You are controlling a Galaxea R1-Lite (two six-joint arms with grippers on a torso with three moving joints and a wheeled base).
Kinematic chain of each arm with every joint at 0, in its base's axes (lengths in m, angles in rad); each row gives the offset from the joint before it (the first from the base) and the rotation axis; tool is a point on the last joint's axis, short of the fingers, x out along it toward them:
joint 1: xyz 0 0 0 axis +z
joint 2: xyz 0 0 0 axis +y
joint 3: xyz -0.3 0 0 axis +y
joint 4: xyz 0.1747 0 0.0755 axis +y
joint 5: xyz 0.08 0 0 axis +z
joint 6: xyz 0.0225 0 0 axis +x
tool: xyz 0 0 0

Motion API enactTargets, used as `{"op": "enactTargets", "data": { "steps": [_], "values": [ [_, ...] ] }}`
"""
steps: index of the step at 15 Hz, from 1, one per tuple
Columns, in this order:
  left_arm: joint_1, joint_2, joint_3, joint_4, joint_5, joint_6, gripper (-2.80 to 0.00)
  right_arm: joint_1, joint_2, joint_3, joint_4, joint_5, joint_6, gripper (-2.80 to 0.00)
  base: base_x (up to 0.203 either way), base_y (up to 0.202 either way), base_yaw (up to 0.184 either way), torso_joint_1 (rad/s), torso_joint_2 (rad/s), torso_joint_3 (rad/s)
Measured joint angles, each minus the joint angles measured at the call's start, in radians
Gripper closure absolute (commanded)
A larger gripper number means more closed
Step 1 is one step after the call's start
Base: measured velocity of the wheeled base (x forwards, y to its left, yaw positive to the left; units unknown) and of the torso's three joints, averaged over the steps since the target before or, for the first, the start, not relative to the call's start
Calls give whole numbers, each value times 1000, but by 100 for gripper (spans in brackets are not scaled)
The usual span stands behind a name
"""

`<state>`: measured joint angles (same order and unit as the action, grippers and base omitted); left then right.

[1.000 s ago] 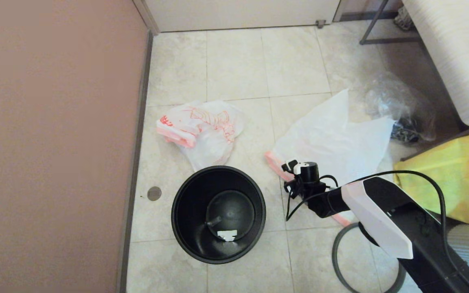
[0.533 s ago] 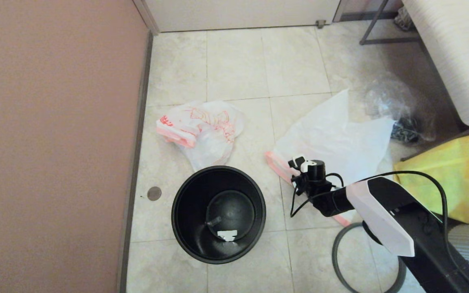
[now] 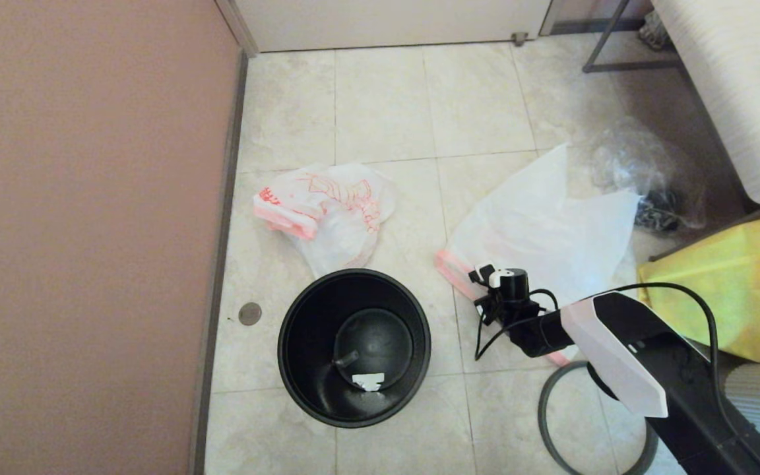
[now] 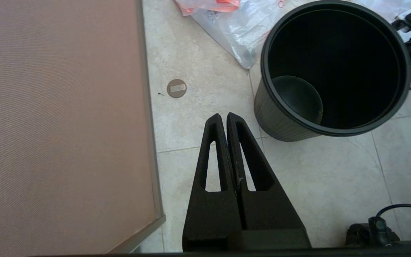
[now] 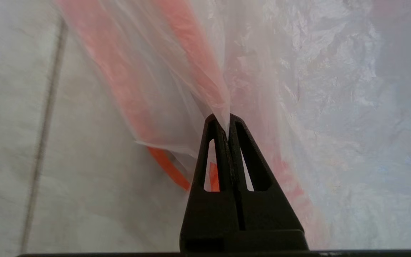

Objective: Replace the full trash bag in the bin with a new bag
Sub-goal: Pick up a new trash bag

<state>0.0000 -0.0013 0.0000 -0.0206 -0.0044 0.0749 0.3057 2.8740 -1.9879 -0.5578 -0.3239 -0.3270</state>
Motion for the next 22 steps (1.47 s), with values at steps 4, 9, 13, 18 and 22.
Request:
{"op": "enactTargets", "data": {
  "steps": [4,9,13,18,22],
  "values": [
    [0,0,0,0,0,0,0,8,-18,18,-64,11,14,0,0,0,0,0,0,0],
    [0,0,0,0,0,0,0,5,-177,163,-56,41,247,0,0,0,0,0,0,0],
    [0,0,0,0,0,0,0,7,-413,439,-56,54,466,0,0,0,0,0,0,0],
    [0,0,0,0,0,0,0,11,-701,730,-48,82,595,0,0,0,0,0,0,0],
    [0,0,0,0,0,0,0,14,-892,820,107,223,740,0,0,0,0,0,0,0]
  ]
}}
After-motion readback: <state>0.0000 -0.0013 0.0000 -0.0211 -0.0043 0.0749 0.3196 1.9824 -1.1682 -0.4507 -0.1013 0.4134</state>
